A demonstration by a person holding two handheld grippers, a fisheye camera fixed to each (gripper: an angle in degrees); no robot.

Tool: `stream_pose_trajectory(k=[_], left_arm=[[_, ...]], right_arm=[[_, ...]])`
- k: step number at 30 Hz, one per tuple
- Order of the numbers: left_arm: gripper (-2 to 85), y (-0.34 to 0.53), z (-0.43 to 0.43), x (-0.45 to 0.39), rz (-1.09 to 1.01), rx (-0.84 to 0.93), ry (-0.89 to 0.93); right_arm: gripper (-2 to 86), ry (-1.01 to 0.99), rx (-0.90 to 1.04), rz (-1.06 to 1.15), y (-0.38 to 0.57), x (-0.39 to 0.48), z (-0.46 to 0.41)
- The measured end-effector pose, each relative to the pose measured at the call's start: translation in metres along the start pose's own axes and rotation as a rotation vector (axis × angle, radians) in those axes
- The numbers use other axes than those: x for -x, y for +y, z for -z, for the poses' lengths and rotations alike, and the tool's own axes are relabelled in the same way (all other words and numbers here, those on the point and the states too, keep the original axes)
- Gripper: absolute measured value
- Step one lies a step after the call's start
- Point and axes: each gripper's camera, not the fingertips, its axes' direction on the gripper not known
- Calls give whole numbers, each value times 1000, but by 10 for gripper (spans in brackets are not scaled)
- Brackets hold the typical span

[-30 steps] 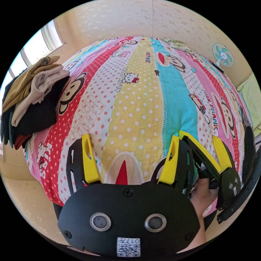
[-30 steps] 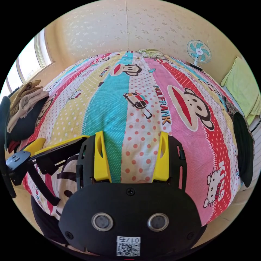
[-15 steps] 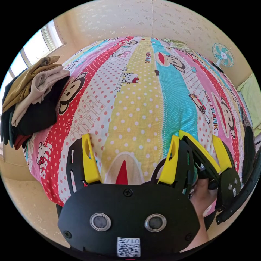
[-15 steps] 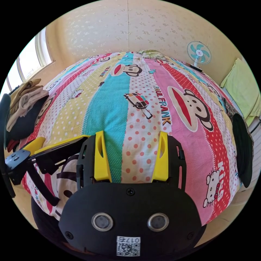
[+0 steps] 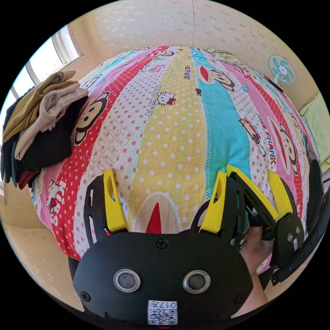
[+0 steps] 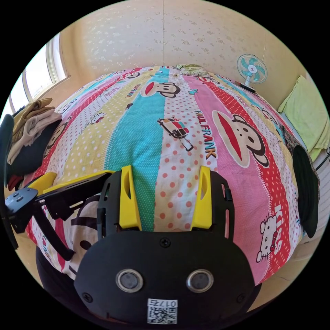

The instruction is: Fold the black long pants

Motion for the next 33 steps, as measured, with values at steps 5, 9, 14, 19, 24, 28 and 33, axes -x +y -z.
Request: stream_pose_trajectory(k=[5, 9, 14, 19, 24, 28, 33], left_arm=[[375, 4, -1, -1, 0, -1, 1], [375, 9, -1, -3, 0, -1, 3], [375, 15, -2, -4, 0, -2, 4], [375, 23, -3, -5, 1, -2, 6], [375, 32, -4, -6, 1, -2, 6], [375, 39, -5, -6, 1, 0, 5], [376, 50, -6, -5, 3, 4, 9]], right_arm=[[251, -5, 0, -3, 4, 3, 1], [250, -9, 4, -5, 7, 4, 2], [250, -12, 7, -7, 12, 7, 3], [250, -17, 8, -9, 18, 9, 5], [251, -26, 8, -14, 24, 10, 6], [251, -26, 4, -14, 31, 12, 9], [251, -27, 5, -16, 37, 13, 11]])
